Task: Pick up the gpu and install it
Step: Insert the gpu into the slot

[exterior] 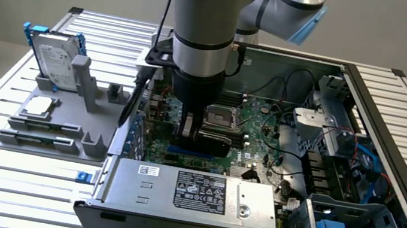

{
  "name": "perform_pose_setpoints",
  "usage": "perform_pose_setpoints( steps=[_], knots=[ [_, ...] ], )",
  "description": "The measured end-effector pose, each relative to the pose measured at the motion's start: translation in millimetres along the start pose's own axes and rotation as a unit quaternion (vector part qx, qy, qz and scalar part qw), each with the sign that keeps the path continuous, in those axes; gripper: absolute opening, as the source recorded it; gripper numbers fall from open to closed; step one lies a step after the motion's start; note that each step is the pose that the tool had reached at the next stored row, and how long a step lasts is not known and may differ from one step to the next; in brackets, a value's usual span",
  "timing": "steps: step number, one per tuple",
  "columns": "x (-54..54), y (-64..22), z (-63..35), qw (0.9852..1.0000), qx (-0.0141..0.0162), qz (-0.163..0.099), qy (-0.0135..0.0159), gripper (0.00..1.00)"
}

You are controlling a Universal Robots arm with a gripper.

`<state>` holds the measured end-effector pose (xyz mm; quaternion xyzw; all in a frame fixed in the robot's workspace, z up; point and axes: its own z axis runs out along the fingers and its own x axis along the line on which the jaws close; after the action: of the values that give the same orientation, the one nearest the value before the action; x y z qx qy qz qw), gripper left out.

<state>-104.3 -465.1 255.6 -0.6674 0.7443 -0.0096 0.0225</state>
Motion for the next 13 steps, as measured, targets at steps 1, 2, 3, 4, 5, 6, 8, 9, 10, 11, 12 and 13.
perform_pose_setpoints(
  steps=[1, 2, 3, 4, 5, 6, 8, 9, 10, 11, 12, 13],
  knots=[
    [0.0, 0.0, 0.4, 1.0000, 0.0000, 0.000, -0.0002, 0.28],
    [0.0, 0.0, 0.7, 1.0000, 0.0000, 0.000, -0.0004, 0.28],
    [0.0, 0.0, 1.0, 1.0000, 0.0000, 0.000, -0.0005, 0.28],
    [0.0, 0.0, 1.4, 1.0000, 0.0000, 0.000, -0.0007, 0.28],
    [0.0, 0.0, 1.7, 1.0000, -0.0001, 0.000, -0.0009, 0.28],
    [0.0, 0.1, 2.1, 1.0000, -0.0001, 0.000, -0.0011, 0.28],
    [0.0, 0.1, 2.8, 1.0000, -0.0001, 0.000, -0.0018, 0.28],
    [0.0, 0.1, 3.2, 1.0000, -0.0002, 0.000, -0.0022, 0.28],
    [0.1, 0.1, 3.6, 1.0000, -0.0002, 0.000, -0.0028, 0.28],
    [0.1, 0.1, 4.0, 1.0000, -0.0003, 0.000, -0.0033, 0.28],
    [0.1, 0.2, 4.4, 1.0000, -0.0004, 0.000, -0.0038, 0.28],
    [0.1, 0.2, 4.7, 1.0000, -0.0004, 0.000, -0.0044, 0.28]
  ],
)
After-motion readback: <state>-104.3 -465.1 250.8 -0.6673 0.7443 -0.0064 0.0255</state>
